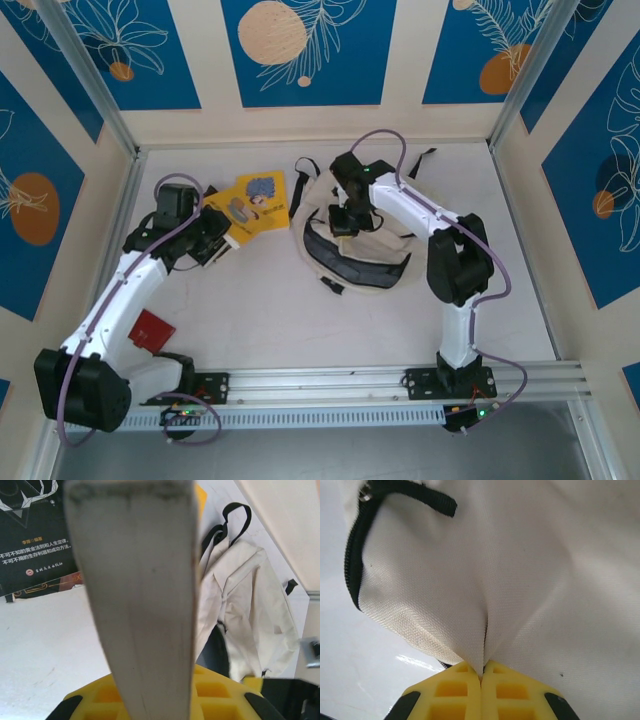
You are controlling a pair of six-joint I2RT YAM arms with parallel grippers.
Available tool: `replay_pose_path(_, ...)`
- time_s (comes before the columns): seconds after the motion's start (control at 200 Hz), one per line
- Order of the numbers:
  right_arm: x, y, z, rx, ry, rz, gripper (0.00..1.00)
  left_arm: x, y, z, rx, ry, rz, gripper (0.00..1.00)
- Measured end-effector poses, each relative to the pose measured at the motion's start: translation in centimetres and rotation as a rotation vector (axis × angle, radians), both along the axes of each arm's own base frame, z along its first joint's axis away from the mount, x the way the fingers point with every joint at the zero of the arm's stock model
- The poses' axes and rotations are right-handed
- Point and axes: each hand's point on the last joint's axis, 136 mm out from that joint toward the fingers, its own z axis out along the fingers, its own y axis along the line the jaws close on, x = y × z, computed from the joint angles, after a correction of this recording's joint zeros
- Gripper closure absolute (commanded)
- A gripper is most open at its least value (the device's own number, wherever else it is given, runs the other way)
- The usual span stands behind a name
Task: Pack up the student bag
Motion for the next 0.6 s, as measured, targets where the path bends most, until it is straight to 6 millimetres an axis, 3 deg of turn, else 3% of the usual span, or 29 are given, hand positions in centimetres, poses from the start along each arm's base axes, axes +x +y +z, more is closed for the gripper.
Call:
replay_pose_path(0.19,3.1,1.1,4.8,0.091,-0.109,-0.060,1.00,-0.9,-1.7,1.0,-0.043,-0.041,-0.121,1.00)
replay_pose_path(0.36,4.4,2.4,8.7,0.202,-0.155,-0.092,1.00,-1.5,-3.3,1.3,-0.090,-0.059,-0.228,1.00)
replay_pose_path(0.485,4.9,3.3,10.2,0.250,-0.166,-0.100,1.00,-1.9,-4.0,1.6,-0.101,-0.075,-0.288,1.00)
replay_pose_path(0.6,5.0,3.5,10.0,0.265,-0.144,-0.114,1.00,-2.3,-4.3,2.2,-0.103,-0.101,-0.323,1.00)
